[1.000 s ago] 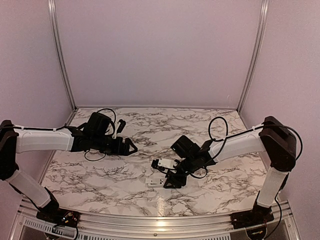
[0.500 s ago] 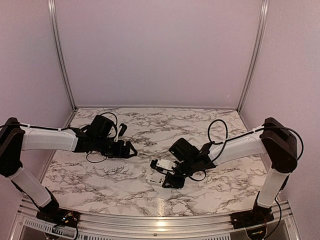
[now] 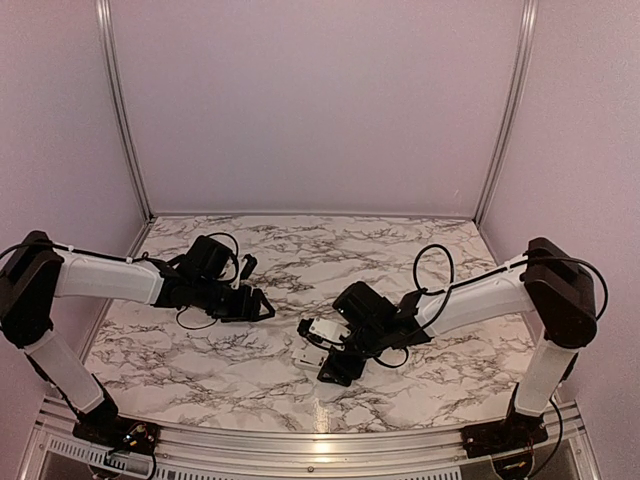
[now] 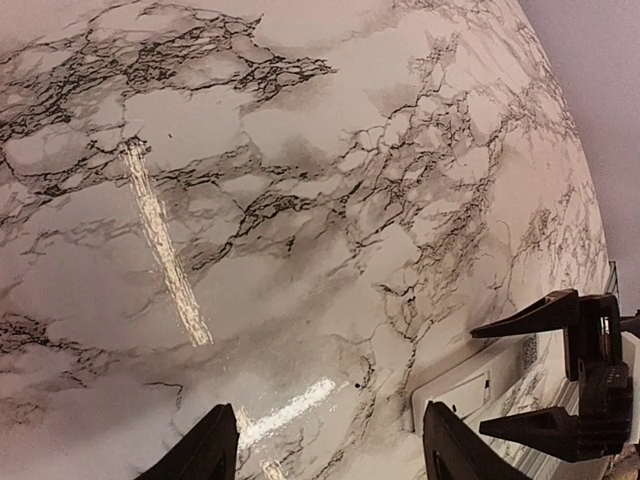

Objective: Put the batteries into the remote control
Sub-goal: Hold the remote control without the battery cover at the center of the board.

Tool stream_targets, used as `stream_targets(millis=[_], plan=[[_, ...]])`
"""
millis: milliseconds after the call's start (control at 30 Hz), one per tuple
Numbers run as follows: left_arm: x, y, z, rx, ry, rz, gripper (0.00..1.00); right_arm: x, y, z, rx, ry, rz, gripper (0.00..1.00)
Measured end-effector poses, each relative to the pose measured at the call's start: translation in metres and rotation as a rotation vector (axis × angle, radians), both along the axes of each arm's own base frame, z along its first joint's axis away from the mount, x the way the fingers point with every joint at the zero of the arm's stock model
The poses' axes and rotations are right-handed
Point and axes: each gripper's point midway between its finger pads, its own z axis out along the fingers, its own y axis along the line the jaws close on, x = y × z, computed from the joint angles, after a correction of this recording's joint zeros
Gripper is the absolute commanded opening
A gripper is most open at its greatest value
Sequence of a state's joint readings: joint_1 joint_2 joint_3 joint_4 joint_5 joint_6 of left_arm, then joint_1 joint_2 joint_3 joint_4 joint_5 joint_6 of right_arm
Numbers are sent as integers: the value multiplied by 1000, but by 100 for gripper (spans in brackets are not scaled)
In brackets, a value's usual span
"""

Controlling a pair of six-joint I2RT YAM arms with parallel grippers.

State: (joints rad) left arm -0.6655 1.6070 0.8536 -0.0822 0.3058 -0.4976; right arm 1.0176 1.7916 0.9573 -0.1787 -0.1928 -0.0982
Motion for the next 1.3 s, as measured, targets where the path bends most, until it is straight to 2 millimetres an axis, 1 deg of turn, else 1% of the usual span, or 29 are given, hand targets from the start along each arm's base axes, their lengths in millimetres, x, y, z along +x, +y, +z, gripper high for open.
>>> stream_targets(millis=[133, 267, 367, 500, 567, 733, 967, 1200, 1300], plan=[[-4, -1, -6, -13, 16, -4, 63, 1, 2, 2, 2, -8, 12, 74], [-9, 1, -14, -13, 38, -4, 63, 7, 11, 9, 20, -41, 40, 74], [-9, 0, -15, -24, 41, -1, 62, 12, 20, 16, 36, -69, 64, 73], [-10, -1, -15, -40, 41, 1, 61, 19, 32, 18, 44, -93, 89, 73], [-10, -1, -15, -48, 41, 0, 61, 21, 35, 17, 42, -99, 99, 71], [-12, -3, -19, -62, 53, 3, 59, 23, 39, 16, 37, -110, 116, 68], [-15, -6, -31, -60, 82, 6, 57, 21, 38, 15, 31, -111, 139, 62], [-16, -10, -30, -75, 84, 1, 56, 17, 39, 14, 34, -103, 163, 53], [-17, -11, -31, -76, 86, 1, 56, 16, 40, 14, 35, -104, 174, 50]])
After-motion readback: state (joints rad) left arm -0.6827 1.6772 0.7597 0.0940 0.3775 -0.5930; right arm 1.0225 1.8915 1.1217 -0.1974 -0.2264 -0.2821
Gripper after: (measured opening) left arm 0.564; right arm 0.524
